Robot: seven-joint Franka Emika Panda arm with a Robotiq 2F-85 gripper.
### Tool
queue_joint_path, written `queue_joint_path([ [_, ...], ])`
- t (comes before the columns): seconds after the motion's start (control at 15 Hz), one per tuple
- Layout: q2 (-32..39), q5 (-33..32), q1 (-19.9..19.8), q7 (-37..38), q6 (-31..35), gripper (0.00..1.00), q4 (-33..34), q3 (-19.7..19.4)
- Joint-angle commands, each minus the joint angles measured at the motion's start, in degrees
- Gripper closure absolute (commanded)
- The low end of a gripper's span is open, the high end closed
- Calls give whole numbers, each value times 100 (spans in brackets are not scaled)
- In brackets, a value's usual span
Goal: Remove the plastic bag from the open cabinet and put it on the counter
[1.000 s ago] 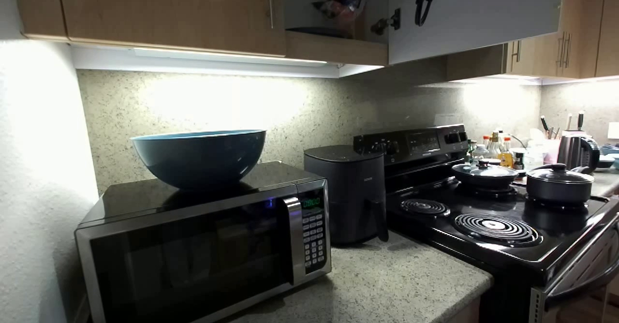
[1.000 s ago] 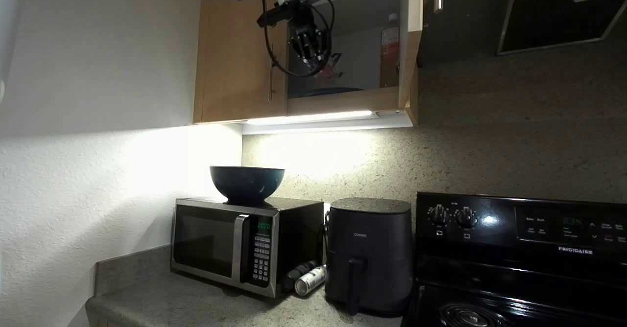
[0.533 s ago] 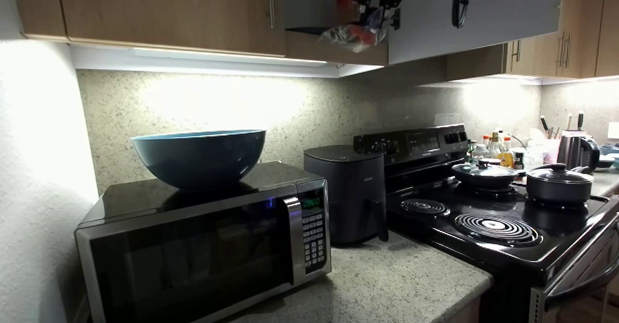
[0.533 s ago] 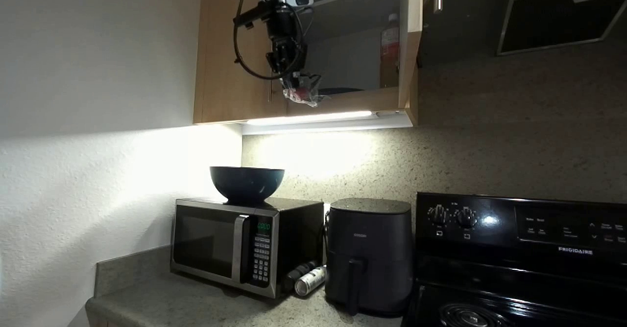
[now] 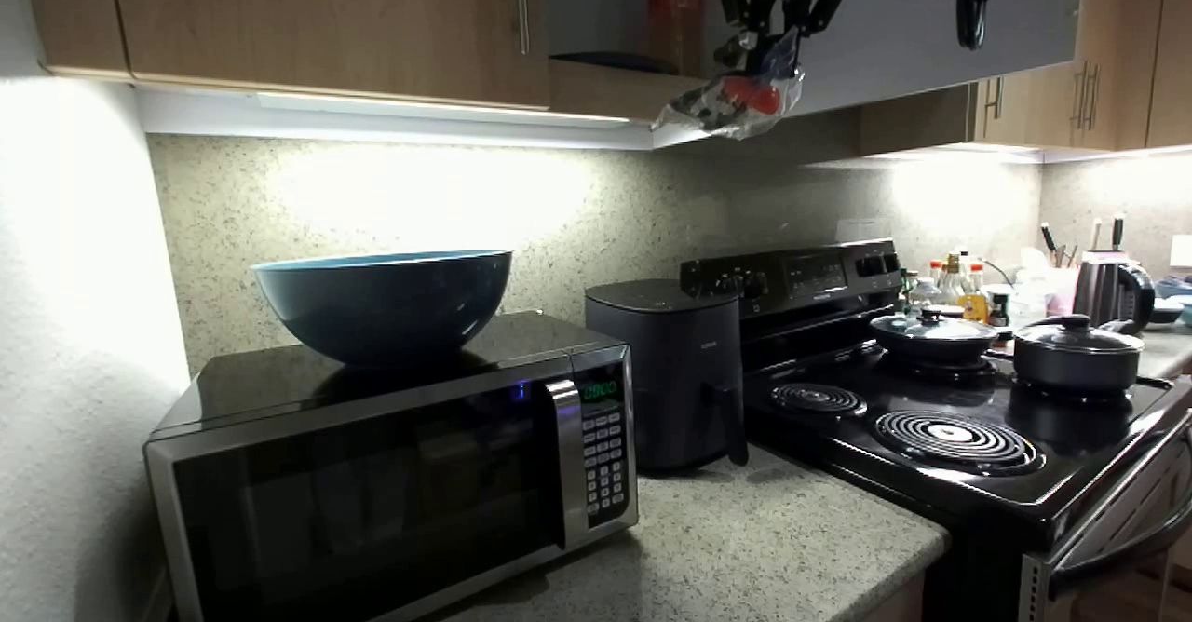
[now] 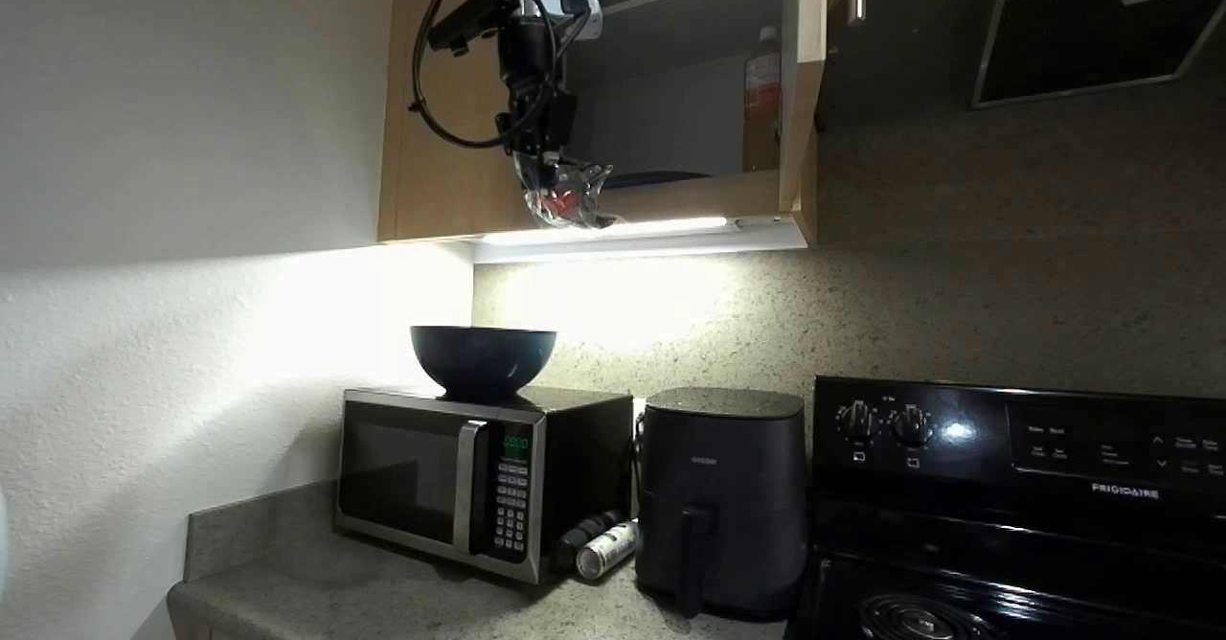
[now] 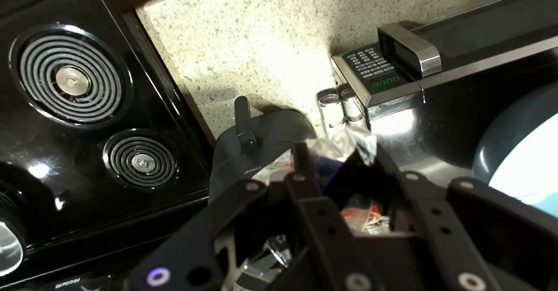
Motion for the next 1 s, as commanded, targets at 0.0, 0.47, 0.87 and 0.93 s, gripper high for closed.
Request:
queue_joint_path([
  [0.0,22,-38,141,27,-20,65,29,-111],
  [0.47,65,967,396,-482,-183,87,-818,-356],
  [0.87,68,1147,392,-720,-326,87,-1744,-490],
  [0.93,72,1152,398,-807,-326,87,-1883,-509],
])
